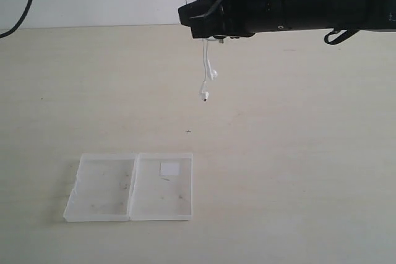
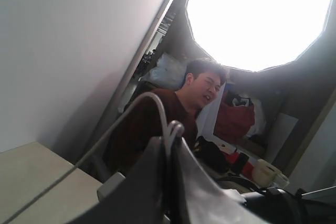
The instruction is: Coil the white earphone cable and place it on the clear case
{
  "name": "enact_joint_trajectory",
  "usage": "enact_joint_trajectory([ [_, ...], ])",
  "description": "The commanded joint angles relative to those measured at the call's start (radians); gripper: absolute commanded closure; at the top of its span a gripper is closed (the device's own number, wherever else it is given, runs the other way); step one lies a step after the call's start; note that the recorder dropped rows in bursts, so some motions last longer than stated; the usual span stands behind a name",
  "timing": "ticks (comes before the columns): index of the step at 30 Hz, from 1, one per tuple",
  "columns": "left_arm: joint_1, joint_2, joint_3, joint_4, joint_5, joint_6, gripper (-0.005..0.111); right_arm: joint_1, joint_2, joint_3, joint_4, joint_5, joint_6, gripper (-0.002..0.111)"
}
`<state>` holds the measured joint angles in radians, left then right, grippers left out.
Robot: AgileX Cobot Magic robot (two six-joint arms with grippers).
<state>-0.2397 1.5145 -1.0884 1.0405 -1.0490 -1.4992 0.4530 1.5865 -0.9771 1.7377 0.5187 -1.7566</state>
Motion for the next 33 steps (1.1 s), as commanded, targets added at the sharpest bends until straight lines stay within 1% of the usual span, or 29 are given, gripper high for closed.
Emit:
enact_joint_trajectory([
  [1, -0.002, -0.001, -0.005, -0.024, -0.022, -0.004, 0.107, 0.001, 0.001, -0.007, 0.007, 0.007, -0.008, 0.102],
  [2, -0.002, -0.001, -0.005, -0.024, -0.024, -0.004, 0.107, 0.001, 0.001, -0.007, 0.007, 0.007, -0.008, 0.108],
  [7, -0.002, -0.001, -0.005, -0.027, -0.034, -0.004, 0.107, 0.001, 0.001, -0.007, 0.007, 0.008, 0.0, 0.107],
  [11, -0.002, -0.001, -0.005, -0.033, -0.045, -0.004, 0.107, 0.001, 0.001, -0.007, 0.007, 0.008, 0.003, 0.082],
  [14, -0.002, -0.001, -0.005, -0.035, -0.061, -0.004, 0.107, 0.001, 0.001, -0.007, 0.007, 0.008, -0.002, 0.06],
  [17, -0.002, -0.001, -0.005, -0.035, -0.076, -0.004, 0.107, 0.001, 0.001, -0.007, 0.007, 0.008, -0.014, 0.047],
  [19, -0.002, -0.001, -0.005, -0.04, -0.09, -0.004, 0.107, 0.001, 0.001, -0.007, 0.007, 0.008, -0.033, 0.045],
  [26, -0.002, -0.001, -0.005, -0.076, -0.163, -0.004, 0.107, 0.001, 0.001, -0.007, 0.007, 0.008, -0.049, 0.045],
  [33, -0.002, -0.001, -0.005, -0.076, -0.165, -0.025, 0.107, 0.001, 0.001, -0.018, 0.007, 0.061, -0.054, 0.045],
])
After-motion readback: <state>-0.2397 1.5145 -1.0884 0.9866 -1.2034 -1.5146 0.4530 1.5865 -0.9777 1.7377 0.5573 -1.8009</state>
